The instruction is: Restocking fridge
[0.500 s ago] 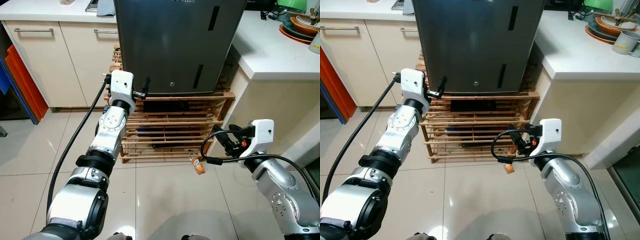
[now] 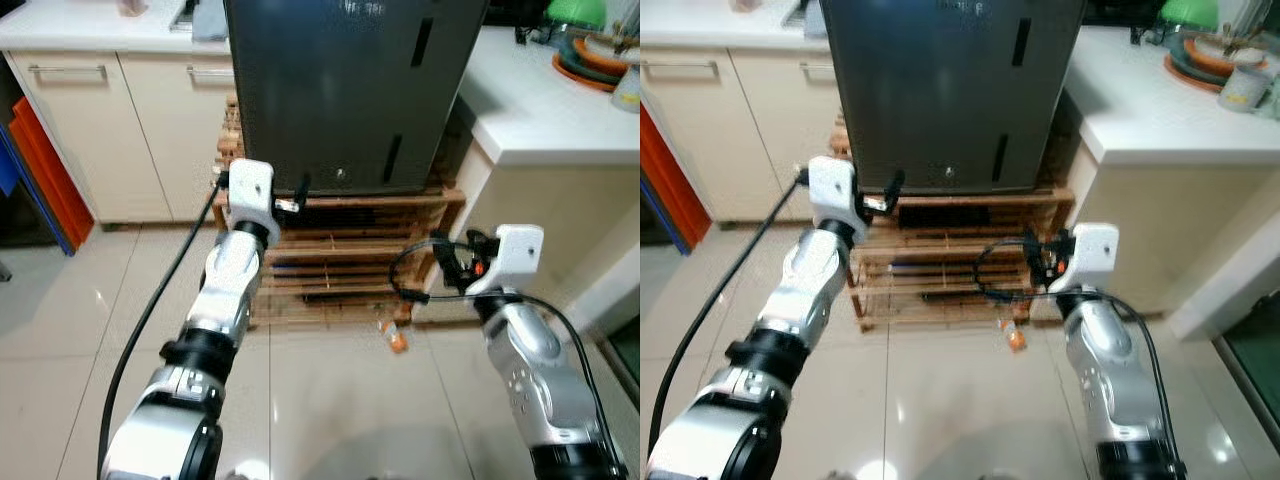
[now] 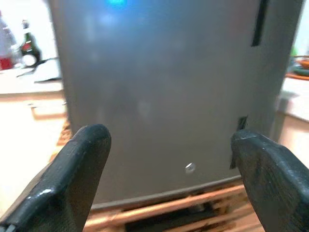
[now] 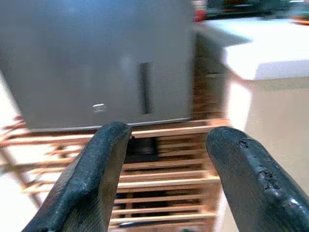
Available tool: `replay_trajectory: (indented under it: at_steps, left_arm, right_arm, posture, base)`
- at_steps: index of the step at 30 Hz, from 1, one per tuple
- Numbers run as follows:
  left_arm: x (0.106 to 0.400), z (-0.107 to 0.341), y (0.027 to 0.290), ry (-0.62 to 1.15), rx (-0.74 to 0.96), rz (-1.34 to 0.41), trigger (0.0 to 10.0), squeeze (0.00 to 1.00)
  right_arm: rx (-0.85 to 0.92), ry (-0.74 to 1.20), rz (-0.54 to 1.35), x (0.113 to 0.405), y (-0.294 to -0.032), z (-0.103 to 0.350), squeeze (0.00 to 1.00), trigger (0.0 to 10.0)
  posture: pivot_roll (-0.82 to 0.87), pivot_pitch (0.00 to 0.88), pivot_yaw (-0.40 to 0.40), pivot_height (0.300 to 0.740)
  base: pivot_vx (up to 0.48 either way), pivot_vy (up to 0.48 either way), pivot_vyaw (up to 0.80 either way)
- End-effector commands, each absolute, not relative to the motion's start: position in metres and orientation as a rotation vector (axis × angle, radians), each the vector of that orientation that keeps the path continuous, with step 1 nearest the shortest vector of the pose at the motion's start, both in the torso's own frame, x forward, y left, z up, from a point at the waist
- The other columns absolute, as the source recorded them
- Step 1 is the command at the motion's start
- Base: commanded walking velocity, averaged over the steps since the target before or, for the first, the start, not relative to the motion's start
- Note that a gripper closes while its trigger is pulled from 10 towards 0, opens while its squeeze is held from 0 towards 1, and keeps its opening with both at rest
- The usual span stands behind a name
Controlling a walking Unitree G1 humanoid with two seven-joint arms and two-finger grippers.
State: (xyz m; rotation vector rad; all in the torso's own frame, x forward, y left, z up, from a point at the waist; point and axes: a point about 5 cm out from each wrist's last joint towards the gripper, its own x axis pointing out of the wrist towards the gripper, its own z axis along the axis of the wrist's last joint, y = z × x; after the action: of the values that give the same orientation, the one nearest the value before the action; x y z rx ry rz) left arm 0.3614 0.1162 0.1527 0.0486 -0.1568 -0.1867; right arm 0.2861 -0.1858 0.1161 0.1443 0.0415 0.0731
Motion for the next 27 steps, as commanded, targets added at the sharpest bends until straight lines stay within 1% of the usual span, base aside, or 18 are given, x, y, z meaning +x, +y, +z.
replay_trajectory:
  at_steps: [1, 4, 7, 11, 14, 27]
  left_arm:
    - [0.357, 0.153, 0.108, -0.141, 0.013, -0.206, 10.0, 0.00]
    - [0.352, 0.148, 0.107, -0.119, 0.020, -0.208, 10.0, 0.00]
    - [0.349, 0.152, 0.107, -0.150, -0.027, -0.233, 10.0, 0.00]
    - [0.351, 0.148, 0.114, -0.108, -0.007, -0.208, 10.0, 0.00]
    - [0.350, 0.148, 0.115, -0.098, -0.017, -0.210, 10.0, 0.00]
    - [0.351, 0.150, 0.130, -0.073, 0.027, -0.167, 10.0, 0.00]
  right_arm:
    - [0.148, 0.021, 0.031, 0.290, -0.191, 0.117, 0.00, 10.0]
    - [0.136, 0.004, 0.021, 0.295, -0.188, 0.116, 0.00, 10.0]
    - [0.138, -0.005, 0.004, 0.298, -0.188, 0.116, 0.00, 10.0]
    - [0.123, -0.014, 0.022, 0.299, -0.185, 0.117, 0.00, 10.0]
    - [0.126, -0.014, 0.017, 0.299, -0.186, 0.114, 0.00, 10.0]
    - [0.140, -0.005, 0.015, 0.305, -0.184, 0.106, 0.00, 10.0]
  posture:
    - [-0.11, 0.000, -0.022, 0.740]
    - [-0.10, 0.000, -0.022, 0.740]
    - [-0.09, 0.000, -0.021, 0.740]
    - [-0.09, 0.000, -0.016, 0.740]
    - [-0.09, 0.000, -0.016, 0.740]
    - [-0.04, 0.000, -0.021, 0.740]
  base:
    - [0.000, 0.000, 0.00]
    - [0.000, 0.000, 0.00]
    - [0.000, 0.000, 0.00]
    - [0.293, 0.377, 0.00]
    - [0.292, 0.382, 0.00]
    - [0.000, 0.480, 0.00]
